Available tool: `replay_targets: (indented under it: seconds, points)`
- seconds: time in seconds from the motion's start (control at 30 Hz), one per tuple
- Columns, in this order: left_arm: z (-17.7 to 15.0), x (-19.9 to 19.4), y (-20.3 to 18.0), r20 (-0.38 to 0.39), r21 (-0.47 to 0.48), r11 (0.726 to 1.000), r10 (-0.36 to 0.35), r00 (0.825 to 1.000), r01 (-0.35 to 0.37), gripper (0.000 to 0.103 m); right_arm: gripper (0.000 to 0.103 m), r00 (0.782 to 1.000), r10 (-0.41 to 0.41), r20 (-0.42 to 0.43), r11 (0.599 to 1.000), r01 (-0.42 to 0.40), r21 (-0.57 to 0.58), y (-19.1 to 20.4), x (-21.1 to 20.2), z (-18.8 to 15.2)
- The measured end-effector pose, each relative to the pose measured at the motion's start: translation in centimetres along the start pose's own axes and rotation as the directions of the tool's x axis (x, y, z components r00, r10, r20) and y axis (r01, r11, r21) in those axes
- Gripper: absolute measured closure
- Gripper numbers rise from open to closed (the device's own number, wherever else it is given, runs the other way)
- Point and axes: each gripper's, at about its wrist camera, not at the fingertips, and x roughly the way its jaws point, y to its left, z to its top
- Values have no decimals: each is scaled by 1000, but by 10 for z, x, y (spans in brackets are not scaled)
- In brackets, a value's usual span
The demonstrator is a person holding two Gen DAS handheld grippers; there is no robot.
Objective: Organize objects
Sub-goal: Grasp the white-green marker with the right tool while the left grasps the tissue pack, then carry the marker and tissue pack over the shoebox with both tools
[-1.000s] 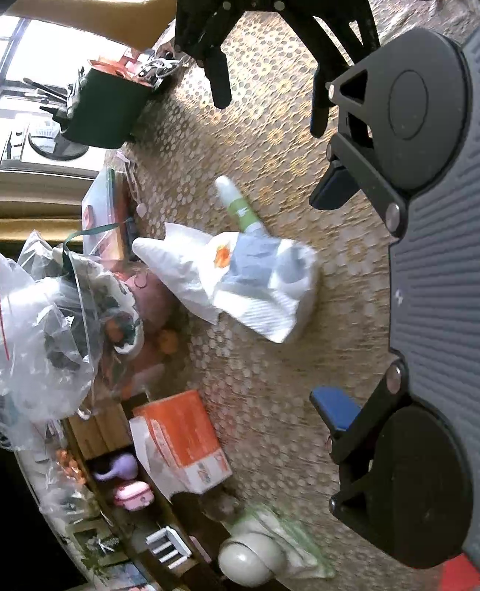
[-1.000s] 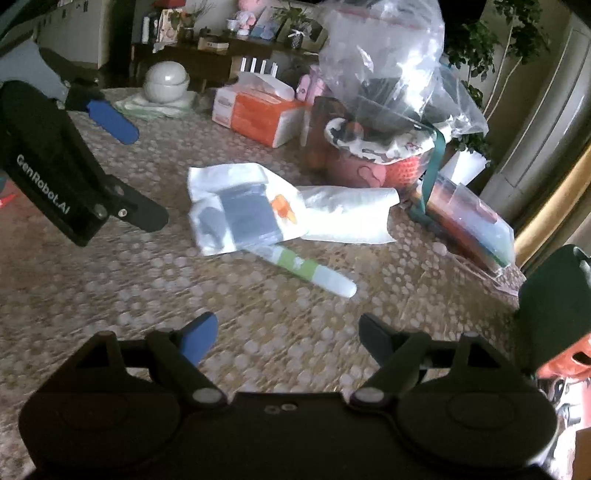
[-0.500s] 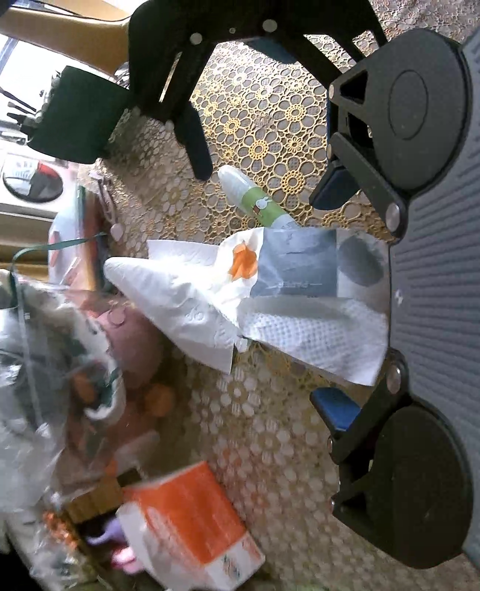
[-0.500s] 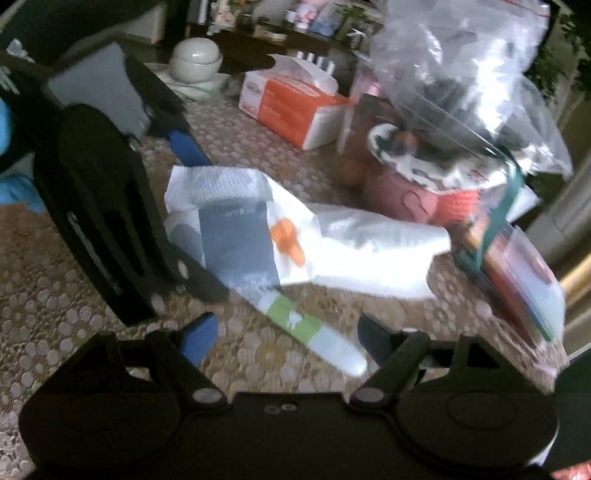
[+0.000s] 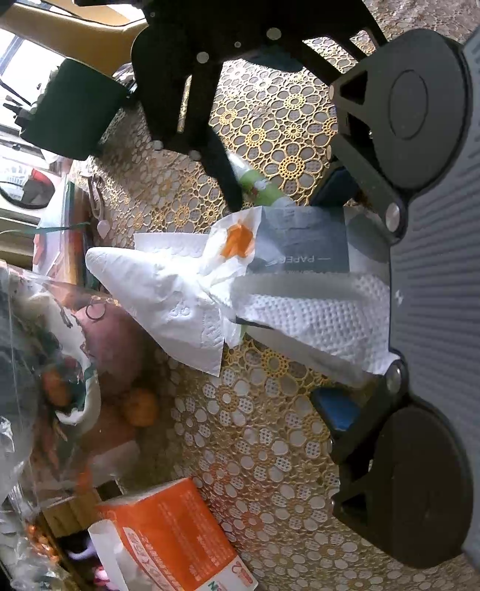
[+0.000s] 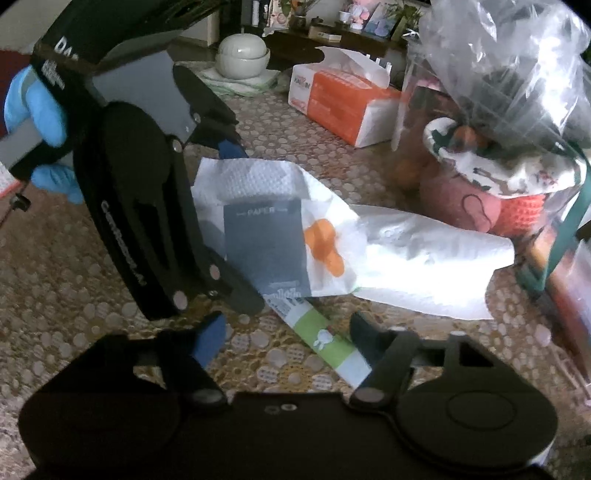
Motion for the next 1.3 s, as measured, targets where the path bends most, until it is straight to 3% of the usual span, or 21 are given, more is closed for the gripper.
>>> replay_targets:
  seconds: [0.13,0.17,0.23,0.27,0.33,0.4,0.53,0.67,0.93,1.3]
  points:
    - [1,-5,-3,8,1,1000,13,1000,-13,22,64,1000,27,-14,999,-26,30,1,0,-1]
    - [1,-7,-3,5,-6,1000,11,1000,-11,24,74,1000,25,-17,999,-24,38,3,-1,-1]
    - [-1,-12,-6,4,-8,1000,16,1000,-16,34,85,1000,1,-18,998,0,58,9,-2,-3]
    - [-3,-14,-7,3,-9,1000,22,1000,-22,36,86,1000,-7,-17,997,9,77,10,-3,-3]
    - [-7,-21,-10,7,-25,999,34,999,-34,50,86,999,-33,-10,992,34,120,16,-4,-6]
    - [-11,-32,-12,16,-46,998,43,999,-43,54,86,997,-73,-20,988,75,138,28,-6,-9]
    - [-23,-57,-16,35,-97,993,78,996,-74,55,86,986,-161,-41,971,166,171,54,-13,-14]
    - [-40,-89,-23,42,-160,983,93,995,-85,55,86,979,-196,-50,928,202,314,69,-30,-17]
    - [-92,-152,-54,20,-262,954,154,988,-144,55,86,981,-193,13,821,154,550,123,-83,-20]
    - [-172,-235,-75,66,-389,912,163,984,-125,55,86,974,-185,134,770,59,636,207,-146,-9]
